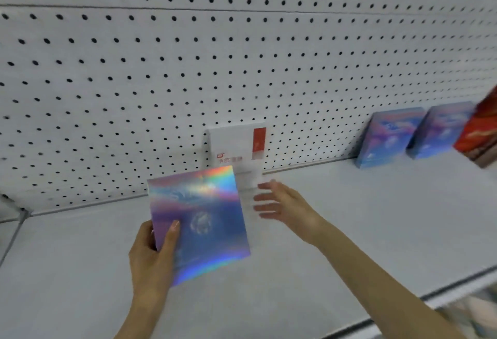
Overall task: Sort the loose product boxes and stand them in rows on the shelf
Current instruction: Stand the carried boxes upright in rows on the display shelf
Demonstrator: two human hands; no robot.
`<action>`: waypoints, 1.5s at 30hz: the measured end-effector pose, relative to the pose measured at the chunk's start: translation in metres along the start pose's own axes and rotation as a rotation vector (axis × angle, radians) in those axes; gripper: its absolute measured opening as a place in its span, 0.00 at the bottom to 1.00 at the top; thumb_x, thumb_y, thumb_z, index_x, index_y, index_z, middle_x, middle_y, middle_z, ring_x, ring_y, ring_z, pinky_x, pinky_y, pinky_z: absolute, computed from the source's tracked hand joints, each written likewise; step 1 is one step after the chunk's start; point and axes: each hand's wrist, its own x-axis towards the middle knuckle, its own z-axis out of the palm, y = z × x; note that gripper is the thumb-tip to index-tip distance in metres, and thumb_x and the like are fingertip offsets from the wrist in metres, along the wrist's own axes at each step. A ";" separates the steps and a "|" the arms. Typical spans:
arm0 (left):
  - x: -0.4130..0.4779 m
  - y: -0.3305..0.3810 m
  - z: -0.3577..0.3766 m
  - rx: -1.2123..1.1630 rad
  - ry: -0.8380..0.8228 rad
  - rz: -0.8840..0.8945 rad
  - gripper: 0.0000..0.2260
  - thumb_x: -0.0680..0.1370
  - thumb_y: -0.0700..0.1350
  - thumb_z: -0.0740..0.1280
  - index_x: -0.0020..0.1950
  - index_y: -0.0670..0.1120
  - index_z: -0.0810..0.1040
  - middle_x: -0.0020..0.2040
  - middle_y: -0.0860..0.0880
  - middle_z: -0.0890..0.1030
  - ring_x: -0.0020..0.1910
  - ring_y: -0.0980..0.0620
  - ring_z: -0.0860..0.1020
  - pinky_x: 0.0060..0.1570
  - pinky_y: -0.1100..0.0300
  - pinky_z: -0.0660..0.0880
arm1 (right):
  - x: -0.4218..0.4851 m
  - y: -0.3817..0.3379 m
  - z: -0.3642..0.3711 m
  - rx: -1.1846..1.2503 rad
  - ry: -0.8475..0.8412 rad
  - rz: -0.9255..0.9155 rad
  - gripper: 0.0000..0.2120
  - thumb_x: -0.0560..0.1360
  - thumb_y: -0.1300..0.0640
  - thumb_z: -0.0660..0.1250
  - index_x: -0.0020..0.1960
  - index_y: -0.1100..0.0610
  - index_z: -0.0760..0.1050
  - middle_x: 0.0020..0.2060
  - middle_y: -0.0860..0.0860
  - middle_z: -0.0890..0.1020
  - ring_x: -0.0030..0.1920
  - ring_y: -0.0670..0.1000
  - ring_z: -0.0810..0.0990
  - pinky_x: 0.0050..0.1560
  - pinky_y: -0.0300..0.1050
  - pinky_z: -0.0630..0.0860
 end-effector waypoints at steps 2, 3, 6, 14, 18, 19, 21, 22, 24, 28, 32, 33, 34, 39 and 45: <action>-0.013 0.013 0.044 -0.012 -0.109 0.021 0.15 0.65 0.57 0.67 0.40 0.46 0.74 0.34 0.49 0.76 0.27 0.61 0.71 0.29 0.67 0.68 | -0.025 0.006 -0.019 -0.123 -0.176 0.036 0.18 0.77 0.49 0.66 0.63 0.57 0.73 0.52 0.54 0.82 0.50 0.54 0.83 0.51 0.46 0.78; -0.020 0.017 0.066 -0.010 -0.163 0.027 0.13 0.65 0.55 0.67 0.41 0.47 0.74 0.35 0.49 0.77 0.28 0.62 0.72 0.27 0.70 0.67 | -0.034 0.010 -0.033 -0.191 -0.181 0.039 0.18 0.77 0.53 0.68 0.65 0.56 0.72 0.52 0.53 0.83 0.50 0.52 0.82 0.49 0.44 0.78; -0.041 0.020 0.133 0.042 -0.330 0.026 0.11 0.67 0.55 0.67 0.42 0.49 0.74 0.36 0.50 0.79 0.33 0.57 0.74 0.29 0.71 0.69 | -0.057 0.016 -0.094 -0.230 -0.027 0.004 0.19 0.74 0.61 0.71 0.63 0.54 0.73 0.51 0.53 0.84 0.49 0.49 0.83 0.48 0.46 0.79; -0.087 0.052 0.305 0.130 -0.581 0.083 0.07 0.68 0.53 0.73 0.43 0.54 0.79 0.40 0.59 0.83 0.36 0.63 0.80 0.36 0.75 0.71 | -0.085 0.008 -0.281 -0.273 0.312 -0.180 0.15 0.66 0.59 0.75 0.51 0.58 0.77 0.45 0.57 0.84 0.39 0.50 0.79 0.41 0.48 0.76; -0.110 0.070 0.380 0.183 -0.595 0.137 0.10 0.69 0.46 0.76 0.39 0.63 0.81 0.39 0.53 0.84 0.37 0.63 0.80 0.39 0.73 0.73 | -0.085 0.004 -0.364 -0.289 0.394 -0.200 0.15 0.67 0.68 0.75 0.50 0.56 0.78 0.42 0.51 0.85 0.39 0.51 0.82 0.40 0.45 0.79; -0.112 0.073 0.395 0.190 -0.587 0.149 0.08 0.66 0.53 0.74 0.39 0.67 0.80 0.41 0.54 0.84 0.39 0.63 0.80 0.41 0.70 0.74 | -0.081 0.003 -0.381 -0.313 0.401 -0.200 0.15 0.67 0.70 0.74 0.49 0.55 0.78 0.42 0.49 0.86 0.39 0.49 0.82 0.40 0.43 0.79; -0.113 0.077 0.419 0.207 -0.554 0.179 0.09 0.62 0.61 0.67 0.40 0.63 0.80 0.42 0.54 0.82 0.42 0.61 0.80 0.44 0.66 0.76 | -0.067 -0.002 -0.407 -0.365 0.400 -0.212 0.16 0.67 0.72 0.73 0.45 0.53 0.77 0.39 0.43 0.85 0.37 0.45 0.81 0.39 0.39 0.78; -0.111 0.078 0.430 0.234 -0.522 0.212 0.11 0.63 0.61 0.66 0.42 0.60 0.80 0.42 0.53 0.82 0.42 0.59 0.80 0.45 0.67 0.75 | -0.057 -0.006 -0.417 -0.371 0.391 -0.221 0.16 0.67 0.72 0.73 0.43 0.53 0.75 0.35 0.42 0.84 0.35 0.42 0.80 0.38 0.36 0.76; -0.104 0.083 0.450 0.297 -0.429 0.252 0.12 0.66 0.55 0.70 0.46 0.51 0.82 0.42 0.50 0.81 0.41 0.56 0.80 0.44 0.68 0.72 | -0.034 -0.015 -0.430 -0.391 0.361 -0.246 0.16 0.68 0.71 0.74 0.41 0.52 0.74 0.32 0.43 0.82 0.31 0.38 0.78 0.36 0.33 0.74; -0.080 0.096 0.474 0.337 -0.325 0.238 0.08 0.72 0.38 0.71 0.49 0.46 0.80 0.44 0.47 0.82 0.44 0.49 0.80 0.49 0.54 0.76 | 0.012 -0.032 -0.439 -0.400 0.329 -0.285 0.14 0.69 0.68 0.74 0.48 0.54 0.76 0.41 0.47 0.83 0.40 0.48 0.82 0.45 0.44 0.78; -0.075 0.111 0.481 0.363 -0.277 0.313 0.16 0.74 0.36 0.68 0.57 0.53 0.74 0.50 0.57 0.80 0.47 0.56 0.80 0.50 0.56 0.77 | 0.046 -0.042 -0.451 -0.423 0.329 -0.315 0.12 0.68 0.66 0.75 0.46 0.54 0.77 0.38 0.50 0.81 0.40 0.53 0.78 0.43 0.44 0.74; -0.076 0.112 0.480 0.441 -0.271 0.361 0.17 0.75 0.39 0.67 0.61 0.53 0.72 0.53 0.57 0.79 0.49 0.56 0.80 0.49 0.56 0.77 | 0.050 -0.043 -0.452 -0.430 0.321 -0.320 0.12 0.68 0.66 0.75 0.44 0.53 0.76 0.36 0.50 0.80 0.38 0.54 0.76 0.41 0.43 0.72; -0.077 0.113 0.477 0.576 -0.268 0.423 0.19 0.76 0.41 0.67 0.65 0.52 0.70 0.58 0.55 0.77 0.51 0.53 0.80 0.47 0.54 0.77 | 0.054 -0.043 -0.453 -0.445 0.314 -0.328 0.12 0.69 0.65 0.75 0.41 0.52 0.74 0.33 0.50 0.77 0.36 0.53 0.74 0.38 0.41 0.70; -0.083 0.107 0.471 0.965 -0.299 0.724 0.31 0.67 0.43 0.77 0.67 0.51 0.70 0.68 0.43 0.72 0.51 0.46 0.81 0.26 0.59 0.74 | 0.060 -0.041 -0.455 -0.506 0.307 -0.356 0.17 0.71 0.63 0.73 0.36 0.51 0.67 0.29 0.47 0.69 0.31 0.48 0.68 0.31 0.33 0.66; -0.083 0.113 0.480 0.900 -0.345 0.634 0.28 0.75 0.42 0.70 0.73 0.52 0.66 0.78 0.47 0.55 0.65 0.46 0.72 0.41 0.52 0.79 | 0.071 -0.039 -0.464 -0.503 0.280 -0.328 0.11 0.70 0.62 0.75 0.41 0.61 0.72 0.33 0.57 0.75 0.34 0.53 0.70 0.34 0.41 0.67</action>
